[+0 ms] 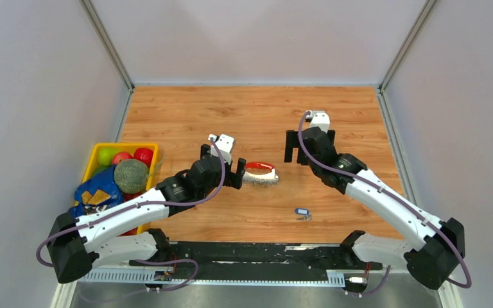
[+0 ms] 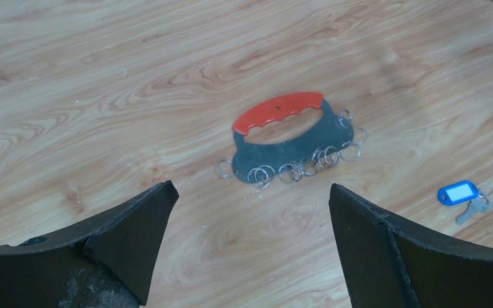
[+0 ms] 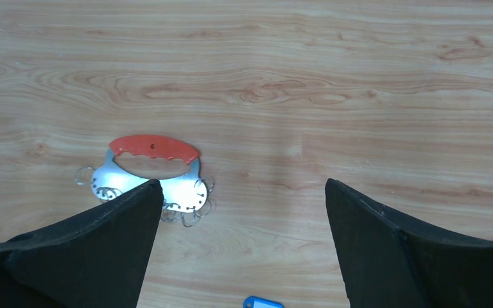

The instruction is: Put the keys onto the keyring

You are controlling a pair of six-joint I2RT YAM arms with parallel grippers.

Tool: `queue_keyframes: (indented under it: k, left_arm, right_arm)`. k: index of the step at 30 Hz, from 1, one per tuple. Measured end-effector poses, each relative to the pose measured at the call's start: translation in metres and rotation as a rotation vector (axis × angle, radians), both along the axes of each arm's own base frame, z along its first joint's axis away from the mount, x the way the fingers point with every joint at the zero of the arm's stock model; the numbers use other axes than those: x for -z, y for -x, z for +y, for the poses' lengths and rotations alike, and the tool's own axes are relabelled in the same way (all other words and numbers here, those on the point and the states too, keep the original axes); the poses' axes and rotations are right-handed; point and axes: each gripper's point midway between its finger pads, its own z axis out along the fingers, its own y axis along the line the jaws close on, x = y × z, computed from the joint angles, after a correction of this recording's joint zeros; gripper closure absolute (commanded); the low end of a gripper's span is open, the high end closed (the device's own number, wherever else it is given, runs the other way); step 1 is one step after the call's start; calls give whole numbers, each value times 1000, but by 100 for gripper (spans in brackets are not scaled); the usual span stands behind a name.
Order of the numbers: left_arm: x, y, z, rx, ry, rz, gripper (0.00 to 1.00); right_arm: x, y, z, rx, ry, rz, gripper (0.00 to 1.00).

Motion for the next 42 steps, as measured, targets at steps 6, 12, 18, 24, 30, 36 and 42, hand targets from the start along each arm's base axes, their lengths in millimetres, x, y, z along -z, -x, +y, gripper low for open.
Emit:
queue_keyframes:
  k: [6,12,18,24,30,36,42]
  left_arm:
    - [1,5,-9,44,23,21,0]
    - [9,2,-5,-41,60,64,0]
    - [48,-1,3,-163,-6,180,9]
    - [72,-20,20,-268,6,274,23]
    - [90,-48,32,-331,76,345,29]
    - [138,-54,30,-338,82,490,30]
    - [152,-50,18,-304,115,564,29]
  right_arm:
    - [-18,12,4,-60,-73,-37,0]
    - [4,28,6,-108,-91,16,0]
    - [4,34,18,-152,-152,30,1]
    - [30,45,21,-171,-163,93,1]
    - [37,48,21,-177,-163,111,1]
    - [39,49,24,-182,-163,120,1]
    - [43,50,26,-183,-162,133,0]
